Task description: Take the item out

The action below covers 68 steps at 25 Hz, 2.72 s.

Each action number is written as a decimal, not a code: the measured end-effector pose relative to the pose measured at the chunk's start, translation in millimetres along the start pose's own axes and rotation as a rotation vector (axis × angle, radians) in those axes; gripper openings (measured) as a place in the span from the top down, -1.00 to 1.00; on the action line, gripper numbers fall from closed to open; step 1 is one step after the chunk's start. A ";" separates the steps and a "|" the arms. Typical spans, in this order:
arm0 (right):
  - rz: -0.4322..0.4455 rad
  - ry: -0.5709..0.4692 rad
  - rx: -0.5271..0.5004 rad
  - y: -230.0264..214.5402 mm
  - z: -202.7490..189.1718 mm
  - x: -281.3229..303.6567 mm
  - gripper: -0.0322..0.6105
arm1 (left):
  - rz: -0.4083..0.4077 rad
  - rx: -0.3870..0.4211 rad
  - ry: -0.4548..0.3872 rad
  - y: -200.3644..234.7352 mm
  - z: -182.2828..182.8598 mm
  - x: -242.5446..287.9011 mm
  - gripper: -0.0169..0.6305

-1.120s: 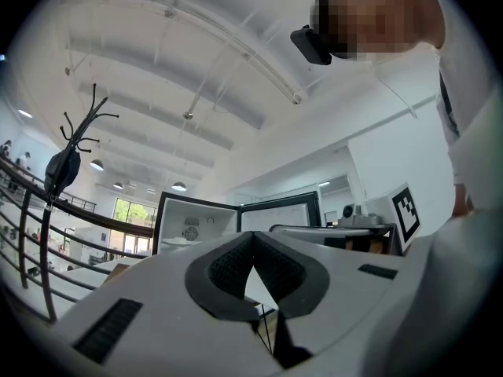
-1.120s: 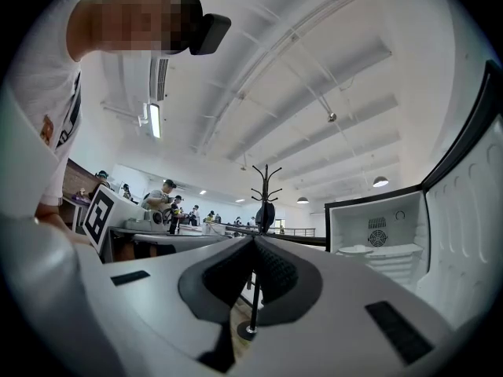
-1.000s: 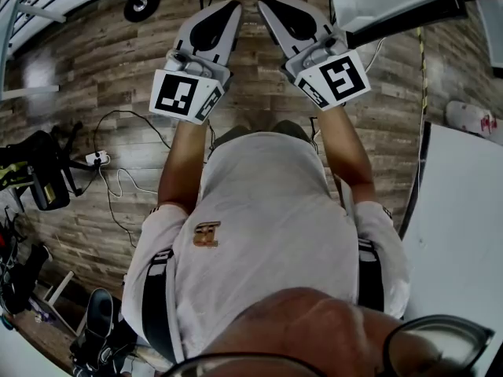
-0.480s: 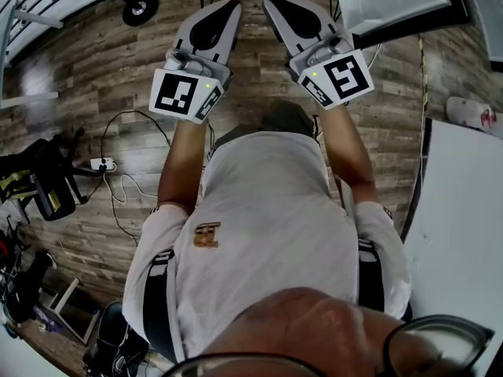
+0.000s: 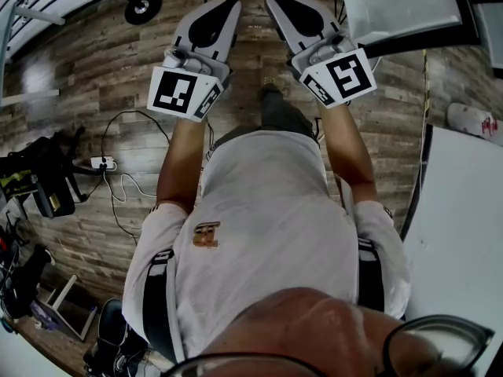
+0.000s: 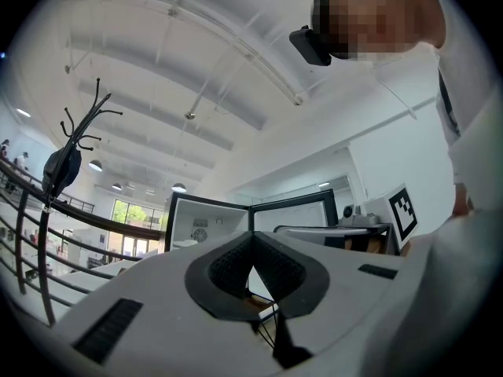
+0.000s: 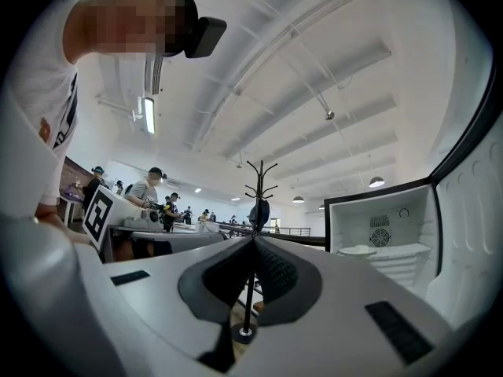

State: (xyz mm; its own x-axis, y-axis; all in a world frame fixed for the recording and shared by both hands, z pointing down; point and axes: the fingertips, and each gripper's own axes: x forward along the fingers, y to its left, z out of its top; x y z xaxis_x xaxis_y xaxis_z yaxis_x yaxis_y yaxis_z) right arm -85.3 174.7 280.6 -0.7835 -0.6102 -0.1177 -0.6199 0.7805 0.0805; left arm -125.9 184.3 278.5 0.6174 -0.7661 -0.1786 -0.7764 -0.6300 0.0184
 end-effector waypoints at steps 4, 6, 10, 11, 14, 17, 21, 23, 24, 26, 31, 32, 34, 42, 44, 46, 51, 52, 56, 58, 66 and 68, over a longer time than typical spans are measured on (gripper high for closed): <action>0.004 -0.005 -0.008 -22.6 1.5 5.8 0.80 | 0.006 0.006 0.003 5.5 -0.6 21.1 0.89; -0.001 -0.004 -0.019 -35.1 8.2 10.5 0.80 | 0.006 0.008 0.005 9.8 4.5 32.6 0.89; 0.000 -0.003 -0.030 -72.6 4.2 31.7 0.80 | 0.011 0.013 0.009 33.5 -2.2 69.4 0.89; 0.000 -0.003 -0.032 -85.7 -2.4 38.6 0.80 | 0.013 0.015 0.011 41.3 -9.5 82.0 0.89; 0.000 -0.005 -0.037 -112.8 -6.3 48.9 0.80 | 0.015 0.020 0.018 51.1 -16.2 108.7 0.89; 0.006 -0.002 -0.036 -139.0 9.0 65.1 0.80 | 0.022 0.022 0.020 64.2 -2.1 136.5 0.89; 0.015 0.007 -0.028 -200.6 -12.1 104.3 0.80 | 0.036 0.024 0.025 104.4 -22.8 195.8 0.89; 0.018 0.008 -0.022 -224.7 -22.9 123.7 0.80 | 0.044 0.023 0.026 124.2 -33.6 217.3 0.89; 0.019 0.010 -0.019 -236.3 -28.6 134.4 0.80 | 0.049 0.022 0.028 135.0 -39.0 227.5 0.89; 0.020 0.017 -0.014 -265.5 -41.5 157.5 0.80 | 0.058 0.019 0.032 158.4 -51.1 253.8 0.89; 0.006 0.033 -0.028 -365.8 -59.2 198.1 0.80 | 0.077 0.023 0.035 197.4 -70.6 349.1 0.89; 0.002 0.037 -0.034 -374.3 -58.4 196.8 0.80 | 0.078 0.026 0.034 195.2 -70.3 357.6 0.89; -0.008 0.042 -0.056 -373.6 -57.4 191.0 0.80 | 0.080 0.030 0.034 187.6 -70.3 356.8 0.89; -0.029 0.047 -0.048 -400.0 -62.0 191.2 0.80 | 0.097 0.035 0.042 187.4 -76.4 379.1 0.89; -0.034 0.050 -0.043 -406.1 -63.0 193.9 0.80 | 0.098 0.034 0.043 190.3 -76.2 383.7 0.89; -0.038 0.051 -0.041 -411.0 -60.8 192.1 0.80 | 0.096 0.036 0.045 188.1 -74.7 387.8 0.89; -0.054 0.053 -0.037 -420.4 -59.8 193.7 0.80 | 0.095 0.038 0.050 190.6 -75.4 394.4 0.89; -0.057 0.055 -0.036 -421.2 -59.5 195.5 0.80 | 0.094 0.038 0.051 192.7 -75.4 395.0 0.89; -0.071 0.060 -0.036 -426.7 -56.8 199.2 0.80 | 0.084 0.036 0.057 196.2 -74.2 401.3 0.89; -0.078 0.066 -0.034 -430.5 -58.9 206.1 0.80 | 0.077 0.032 0.060 203.4 -76.2 404.8 0.89; -0.136 0.095 -0.026 -442.7 -66.1 235.8 0.80 | 0.024 0.026 0.059 235.7 -77.7 412.0 0.89; -0.155 0.106 -0.019 -446.1 -69.5 242.3 0.80 | 0.005 0.025 0.057 242.7 -79.2 414.7 0.89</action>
State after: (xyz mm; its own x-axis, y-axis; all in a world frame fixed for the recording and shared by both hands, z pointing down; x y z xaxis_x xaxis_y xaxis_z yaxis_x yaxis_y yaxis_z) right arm -1.5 -330.8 284.9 -0.6783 -0.7343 -0.0254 -0.7332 0.6743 0.0880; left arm -48.3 -296.4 286.8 0.6193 -0.7755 -0.1228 -0.7818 -0.6235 -0.0052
